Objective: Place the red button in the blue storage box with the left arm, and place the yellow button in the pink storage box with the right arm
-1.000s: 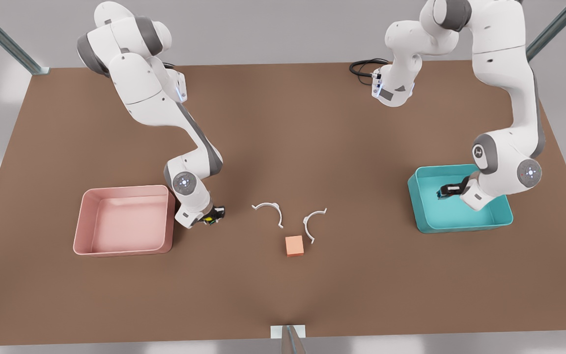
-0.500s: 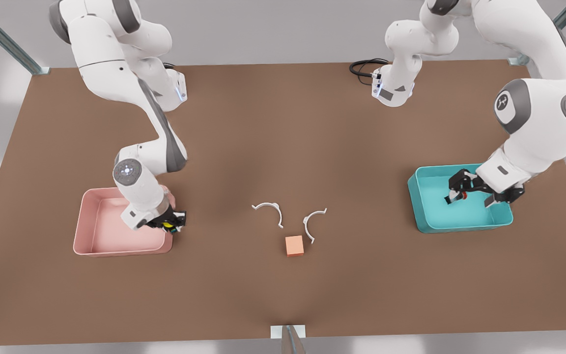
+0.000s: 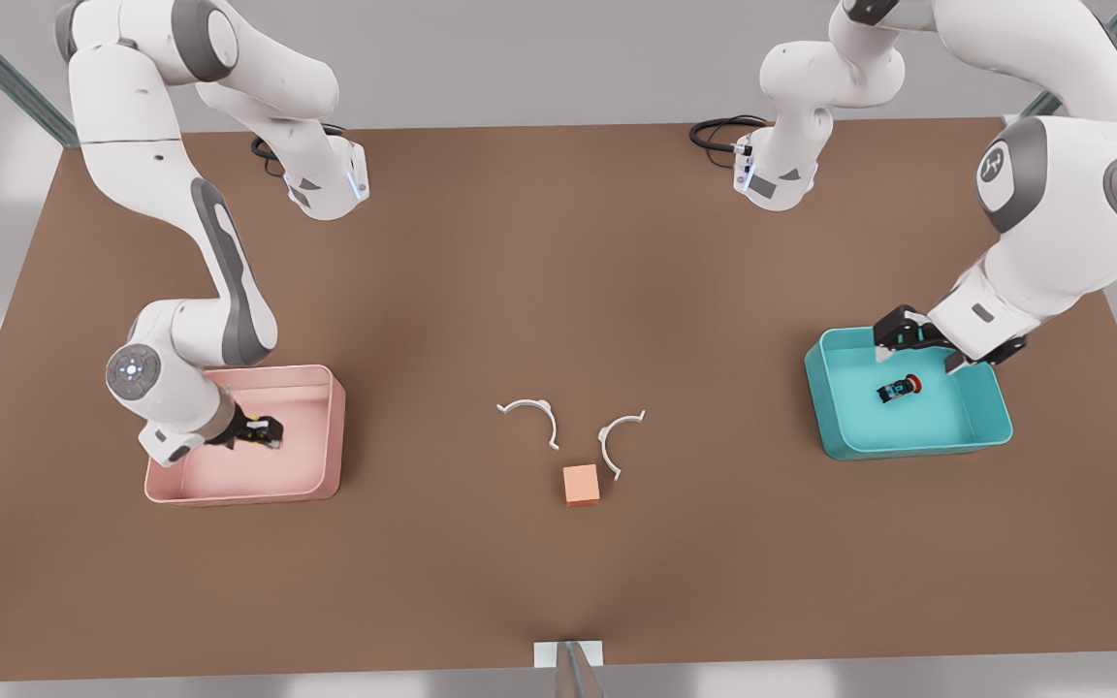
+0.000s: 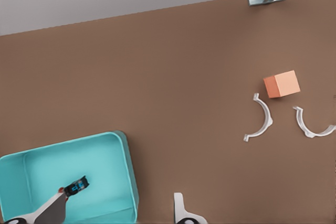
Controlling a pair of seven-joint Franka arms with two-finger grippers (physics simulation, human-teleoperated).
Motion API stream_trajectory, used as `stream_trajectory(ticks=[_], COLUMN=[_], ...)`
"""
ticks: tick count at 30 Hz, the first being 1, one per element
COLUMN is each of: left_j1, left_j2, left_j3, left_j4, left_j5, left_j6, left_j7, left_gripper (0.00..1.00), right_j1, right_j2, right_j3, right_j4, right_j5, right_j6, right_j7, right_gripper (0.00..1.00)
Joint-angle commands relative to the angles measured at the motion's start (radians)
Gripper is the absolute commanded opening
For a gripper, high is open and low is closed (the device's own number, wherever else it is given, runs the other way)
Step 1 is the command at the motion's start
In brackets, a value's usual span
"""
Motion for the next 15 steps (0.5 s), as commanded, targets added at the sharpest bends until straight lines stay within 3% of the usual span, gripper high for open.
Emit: stream_trajectory(ticks=[1, 3, 4, 5, 6, 7, 8, 9, 15], left_j1=[0.0, 0.0, 0.0, 0.0, 0.002, 0.0, 0.0, 0.002, 0.0], left_j2=[0.001, 0.002, 0.002, 0.002, 0.002, 0.002, 0.004, 0.004, 0.004], left_j3=[0.0, 0.0, 0.0, 0.001, 0.001, 0.001, 0.001, 0.001, 0.001], left_j4=[0.001, 0.002, 0.002, 0.002, 0.002, 0.002, 0.002, 0.002, 0.001], left_j5=[-0.005, -0.005, -0.005, -0.005, -0.005, -0.005, -0.005, -0.005, -0.005], left_j6=[-0.021, -0.022, -0.022, -0.022, -0.022, -0.022, -0.021, -0.021, -0.021], left_j7=[-0.11, -0.11, -0.11, -0.11, -0.109, -0.109, -0.109, -0.109, -0.109], left_gripper=[1.0, 1.0, 1.0, 1.0, 1.0, 1.0, 1.0, 1.0, 1.0], right_j1=[0.025, 0.1, 0.129, 0.137, 0.138, 0.137, 0.14, 0.14, 0.146], right_j2=[-0.001, -0.012, -0.088, -0.203, -0.221, -0.132, -0.084, 0.006, 0.014], right_j3=[0.034, 0.04, 0.026, 0.018, 0.019, -0.07, -0.09, -0.081, -0.089], right_j4=[0.184, 0.504, 0.521, 0.412, 0.317, 0.395, 0.445, 0.58, 0.587], right_j5=[0.001, -0.058, -0.064, -0.078, -0.139, -0.043, -0.025, -0.033, -0.033], right_j6=[-0.183, -0.479, -0.516, -0.648, -0.646, -0.652, -0.672, -0.722, -0.659], right_j7=[-0.137, 0.011, 0.065, 0.208, 0.213, 0.092, 0.081, 0.081, 0.081], right_gripper=[1.0, 1.0, 1.0, 1.0, 1.0, 1.0, 1.0, 1.0, 1.0])
